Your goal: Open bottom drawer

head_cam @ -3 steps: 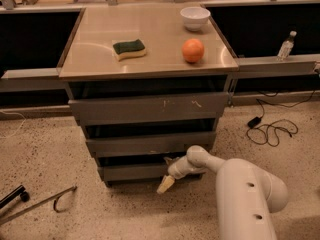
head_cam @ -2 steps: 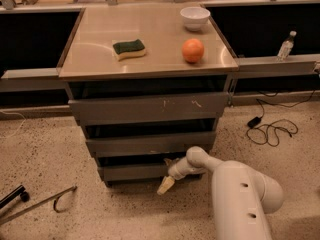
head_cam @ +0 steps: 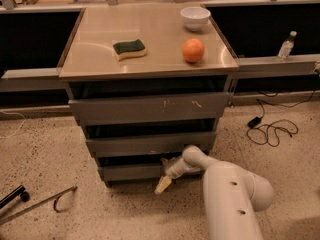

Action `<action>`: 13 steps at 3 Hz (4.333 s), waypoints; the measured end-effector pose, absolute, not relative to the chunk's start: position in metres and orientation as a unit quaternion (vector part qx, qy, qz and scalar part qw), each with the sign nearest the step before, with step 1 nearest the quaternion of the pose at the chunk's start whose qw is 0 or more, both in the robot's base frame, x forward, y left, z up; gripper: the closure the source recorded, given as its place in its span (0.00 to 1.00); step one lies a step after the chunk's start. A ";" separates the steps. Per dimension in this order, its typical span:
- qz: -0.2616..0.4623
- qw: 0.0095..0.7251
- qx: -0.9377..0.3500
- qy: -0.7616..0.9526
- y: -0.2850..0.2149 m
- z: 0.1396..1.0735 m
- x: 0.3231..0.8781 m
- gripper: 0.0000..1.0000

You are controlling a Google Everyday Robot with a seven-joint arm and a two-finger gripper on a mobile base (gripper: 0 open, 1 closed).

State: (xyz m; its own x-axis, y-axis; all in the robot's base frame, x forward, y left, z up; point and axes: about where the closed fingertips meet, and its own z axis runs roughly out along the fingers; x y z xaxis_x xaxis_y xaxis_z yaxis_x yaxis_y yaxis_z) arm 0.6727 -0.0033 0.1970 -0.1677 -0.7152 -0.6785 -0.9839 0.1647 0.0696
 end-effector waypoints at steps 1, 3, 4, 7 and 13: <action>0.263 0.257 -0.598 0.712 0.004 0.194 0.673 0.00; 0.260 0.246 -0.602 0.714 0.013 0.181 0.672 0.00; 0.263 0.238 -0.601 0.716 0.014 0.182 0.669 0.00; 0.304 0.200 -0.579 0.730 0.007 0.181 0.619 0.00; 0.340 0.150 -0.525 0.766 -0.001 0.190 0.477 0.00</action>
Offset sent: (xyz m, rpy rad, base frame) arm 0.0055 0.0150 -0.0108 -0.0066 -0.0121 0.0359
